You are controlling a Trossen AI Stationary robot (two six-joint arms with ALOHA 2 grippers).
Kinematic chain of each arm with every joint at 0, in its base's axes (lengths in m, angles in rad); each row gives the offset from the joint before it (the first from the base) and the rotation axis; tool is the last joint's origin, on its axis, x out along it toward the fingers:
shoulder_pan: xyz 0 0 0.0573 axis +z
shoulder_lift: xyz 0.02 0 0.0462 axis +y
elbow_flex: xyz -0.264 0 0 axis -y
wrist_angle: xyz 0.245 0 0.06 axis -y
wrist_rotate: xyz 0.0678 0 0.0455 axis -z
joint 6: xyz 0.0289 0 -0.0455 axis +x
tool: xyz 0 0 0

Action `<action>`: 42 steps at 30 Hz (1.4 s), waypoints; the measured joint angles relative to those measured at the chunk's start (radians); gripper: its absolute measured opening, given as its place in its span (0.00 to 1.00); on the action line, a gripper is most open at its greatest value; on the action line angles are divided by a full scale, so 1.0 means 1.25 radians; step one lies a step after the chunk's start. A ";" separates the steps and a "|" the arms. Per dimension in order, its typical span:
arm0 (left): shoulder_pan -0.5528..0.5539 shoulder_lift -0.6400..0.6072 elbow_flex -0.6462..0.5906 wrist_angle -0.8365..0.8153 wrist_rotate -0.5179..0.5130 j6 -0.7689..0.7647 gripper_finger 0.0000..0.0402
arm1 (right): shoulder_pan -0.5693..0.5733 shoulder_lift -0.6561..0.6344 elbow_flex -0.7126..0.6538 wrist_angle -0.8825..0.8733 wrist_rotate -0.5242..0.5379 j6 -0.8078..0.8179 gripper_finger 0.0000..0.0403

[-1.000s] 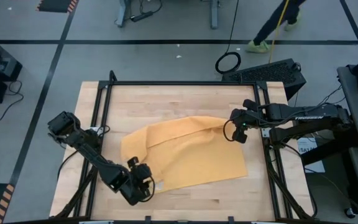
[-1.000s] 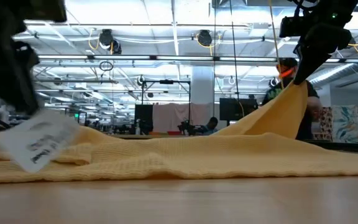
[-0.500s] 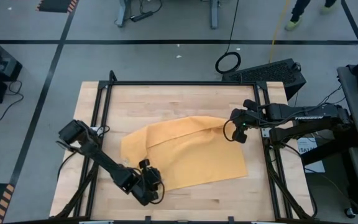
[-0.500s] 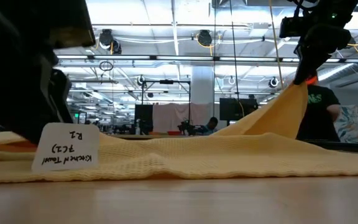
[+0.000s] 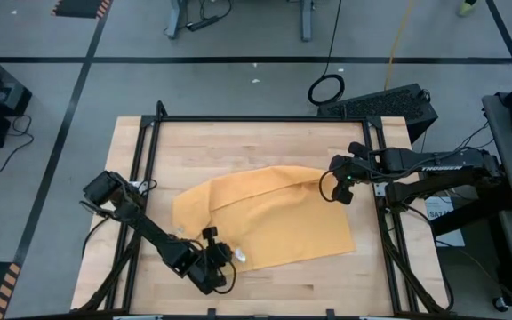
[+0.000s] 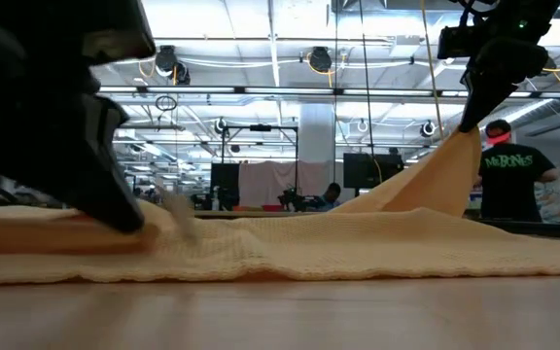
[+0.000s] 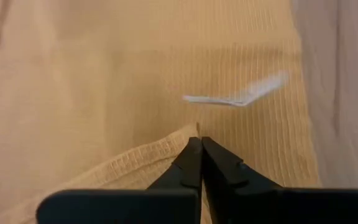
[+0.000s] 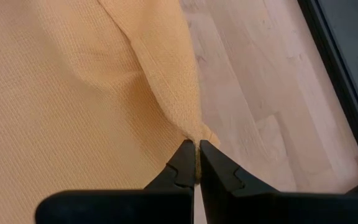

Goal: Roll towel
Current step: Roll the yellow towel

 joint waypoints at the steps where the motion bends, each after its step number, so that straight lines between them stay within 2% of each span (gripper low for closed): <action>1: -0.003 -0.009 0.000 -0.002 -0.012 0.001 0.02 | 0.000 0.000 0.000 0.000 0.000 0.000 0.00; 7: -0.038 -0.108 0.000 -0.087 -0.065 -0.046 0.01 | 0.000 0.000 0.000 0.000 0.004 0.000 0.00; 13: -0.126 -0.212 0.000 -0.286 -0.098 -0.266 0.00 | 0.000 0.000 0.000 -0.002 0.005 0.009 0.00; 15: -0.171 -0.236 0.000 -0.343 -0.069 -0.365 0.00 | 0.000 0.000 0.000 -0.015 0.004 0.019 0.00; 19: -0.257 -0.260 0.000 -0.372 0.046 -0.507 0.00 | 0.000 0.000 0.000 -0.052 0.020 0.053 0.00; 22: -0.304 -0.262 0.000 -0.376 0.130 -0.618 0.00 | 0.000 0.000 0.000 -0.083 0.047 0.090 0.00; 25: -0.332 -0.262 0.001 -0.427 0.171 -0.737 0.02 | 0.000 0.000 0.000 -0.091 0.056 0.115 0.00; 28: -0.342 -0.262 0.001 -0.515 0.231 -0.852 0.10 | 0.000 0.000 0.000 -0.090 0.056 0.129 0.00; 31: -0.346 -0.262 0.001 -0.544 0.261 -0.891 0.23 | 0.000 0.000 0.000 -0.089 0.056 0.148 0.00; 38: -0.347 -0.261 0.007 -0.536 0.311 -0.848 0.56 | 0.001 0.000 0.000 -0.093 0.021 0.168 0.00; 42: -0.357 -0.262 0.047 -0.539 0.345 -0.831 0.68 | 0.001 0.000 0.000 -0.094 0.018 0.167 0.00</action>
